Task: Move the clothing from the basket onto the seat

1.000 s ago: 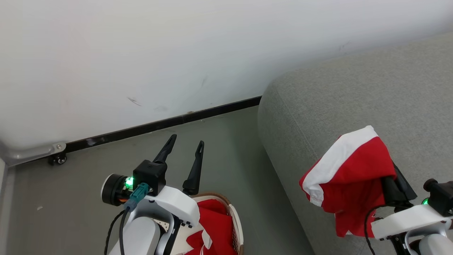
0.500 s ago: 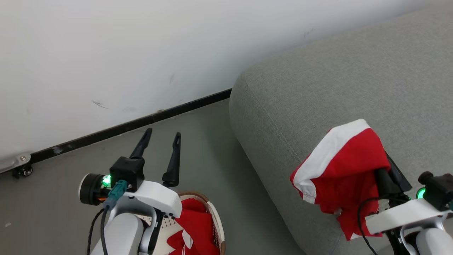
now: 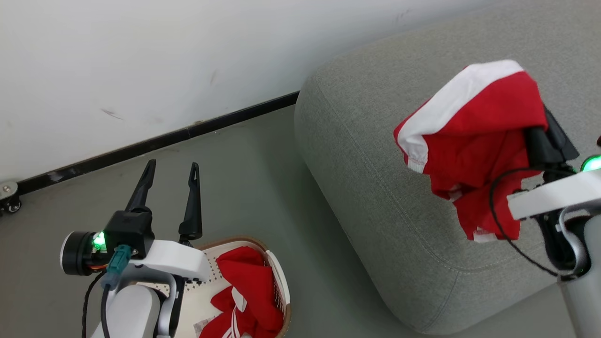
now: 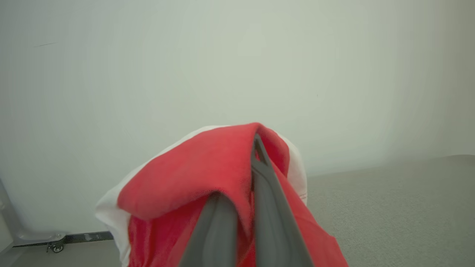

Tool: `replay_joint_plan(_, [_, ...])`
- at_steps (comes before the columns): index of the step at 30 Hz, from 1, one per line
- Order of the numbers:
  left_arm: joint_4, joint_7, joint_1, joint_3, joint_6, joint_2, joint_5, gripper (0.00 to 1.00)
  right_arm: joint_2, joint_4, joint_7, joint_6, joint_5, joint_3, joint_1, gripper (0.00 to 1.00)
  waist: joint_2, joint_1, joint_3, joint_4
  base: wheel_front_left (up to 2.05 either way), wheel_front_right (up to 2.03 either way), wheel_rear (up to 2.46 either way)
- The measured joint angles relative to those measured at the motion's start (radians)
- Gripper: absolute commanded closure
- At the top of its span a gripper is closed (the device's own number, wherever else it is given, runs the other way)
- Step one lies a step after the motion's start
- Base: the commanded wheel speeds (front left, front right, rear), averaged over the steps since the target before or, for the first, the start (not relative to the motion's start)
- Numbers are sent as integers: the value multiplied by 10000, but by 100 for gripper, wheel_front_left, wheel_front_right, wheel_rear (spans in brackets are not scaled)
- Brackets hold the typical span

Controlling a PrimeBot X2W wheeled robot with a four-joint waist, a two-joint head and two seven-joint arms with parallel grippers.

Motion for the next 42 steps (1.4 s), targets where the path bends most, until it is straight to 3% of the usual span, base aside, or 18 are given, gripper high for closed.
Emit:
replay_joint_plan(15, [-1020,59,149,240,199,625,201,0,-1419,1187,1122,0,374,-761,-3273,100,0,0,1093,307,0,0,0])
replay_joint_plan(33, [-1689,493,-249,-79,92,817,573,0,-2809,2522,1505,0,389,-1227,-5242,100,0,0,2506,673,0,0,0])
replay_joint_plan(42, [-1912,589,-553,-142,81,965,692,0,-3030,2926,1471,0,552,-1534,-5975,100,0,0,3047,896,0,0,0])
